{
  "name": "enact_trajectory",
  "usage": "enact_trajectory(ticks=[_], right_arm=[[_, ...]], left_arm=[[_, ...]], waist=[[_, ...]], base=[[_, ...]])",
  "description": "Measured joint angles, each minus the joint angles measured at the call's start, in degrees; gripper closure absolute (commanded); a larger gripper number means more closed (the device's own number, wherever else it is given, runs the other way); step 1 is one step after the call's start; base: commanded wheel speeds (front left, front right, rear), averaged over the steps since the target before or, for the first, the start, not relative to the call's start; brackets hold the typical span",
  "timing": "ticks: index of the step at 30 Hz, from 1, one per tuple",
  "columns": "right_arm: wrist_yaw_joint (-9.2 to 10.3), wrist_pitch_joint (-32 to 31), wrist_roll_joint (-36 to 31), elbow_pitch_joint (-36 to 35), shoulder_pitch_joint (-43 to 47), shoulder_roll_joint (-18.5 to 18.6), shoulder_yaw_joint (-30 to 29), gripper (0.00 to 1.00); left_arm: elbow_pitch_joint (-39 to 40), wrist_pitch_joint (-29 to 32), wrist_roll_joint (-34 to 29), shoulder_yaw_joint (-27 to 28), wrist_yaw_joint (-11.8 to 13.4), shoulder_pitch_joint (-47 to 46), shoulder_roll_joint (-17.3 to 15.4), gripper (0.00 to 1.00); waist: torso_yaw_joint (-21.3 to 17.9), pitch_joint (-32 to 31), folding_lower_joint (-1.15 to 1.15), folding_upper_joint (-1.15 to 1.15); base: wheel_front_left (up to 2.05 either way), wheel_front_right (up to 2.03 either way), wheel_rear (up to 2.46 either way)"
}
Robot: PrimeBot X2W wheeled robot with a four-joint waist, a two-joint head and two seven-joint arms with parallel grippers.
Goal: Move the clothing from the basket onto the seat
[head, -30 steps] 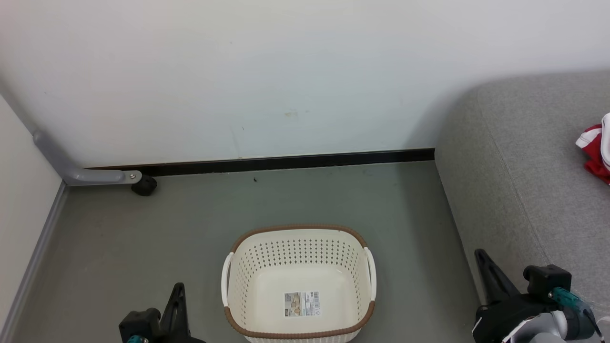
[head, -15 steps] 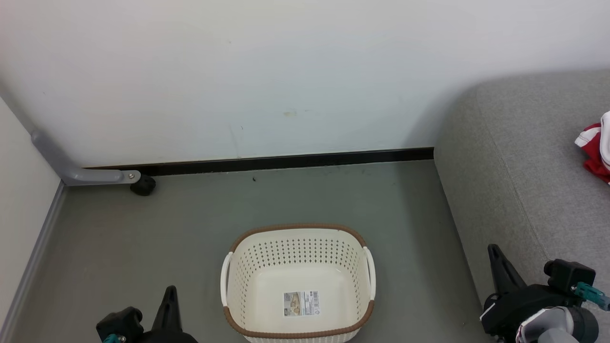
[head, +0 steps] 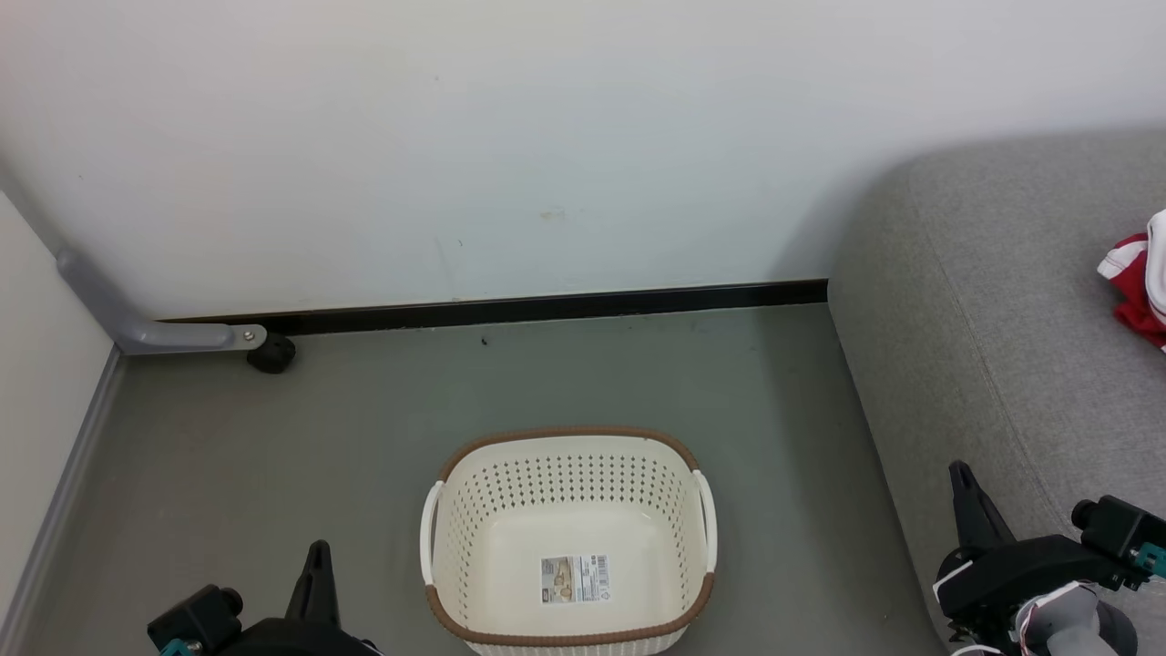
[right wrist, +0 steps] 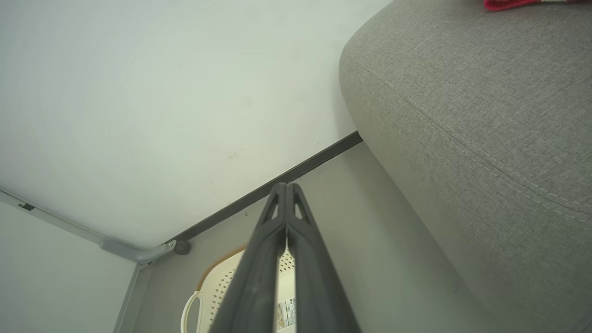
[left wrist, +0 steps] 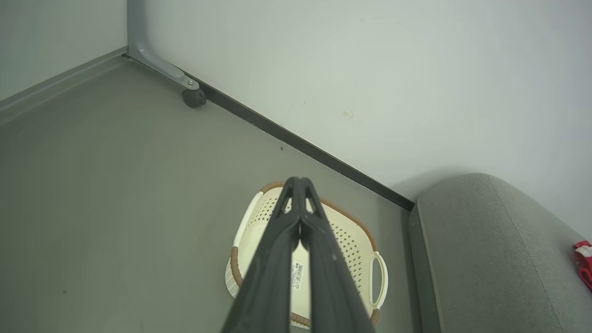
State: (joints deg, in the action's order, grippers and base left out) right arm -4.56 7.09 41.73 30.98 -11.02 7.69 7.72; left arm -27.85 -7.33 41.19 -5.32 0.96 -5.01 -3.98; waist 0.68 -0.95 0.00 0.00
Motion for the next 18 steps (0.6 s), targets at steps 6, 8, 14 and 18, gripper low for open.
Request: enact_trajectory(ticks=[6,8,14,18], right_arm=[[-0.07,-1.08,4.33,-1.22,0.15,-0.40,-1.36,1.00],[-0.08,-1.57,5.86,-1.56,0.24,-0.53,-1.78,1.00],[-0.48,-2.58,10.07,-2.88,0.84,-1.02,-3.13,1.00],[-0.49,-3.58,13.59,-3.71,1.22,-1.27,-4.22,1.00]], left_arm=[[0.86,1.13,4.64,0.94,-0.53,-0.01,0.13,1.00],[1.14,1.71,5.98,1.21,-0.76,-0.01,0.19,1.00],[2.08,2.80,9.98,2.05,-1.54,-0.01,0.38,1.00],[2.81,3.76,13.52,2.85,-2.07,-0.01,0.43,1.00]], waist=[[-0.06,0.09,0.00,0.01],[-0.08,0.12,0.00,0.01],[-0.13,0.21,0.00,0.01],[-0.18,0.29,0.00,0.01]], base=[[0.00,0.00,0.00],[0.00,0.00,0.00],[0.00,0.00,0.00],[0.00,0.00,0.00]])
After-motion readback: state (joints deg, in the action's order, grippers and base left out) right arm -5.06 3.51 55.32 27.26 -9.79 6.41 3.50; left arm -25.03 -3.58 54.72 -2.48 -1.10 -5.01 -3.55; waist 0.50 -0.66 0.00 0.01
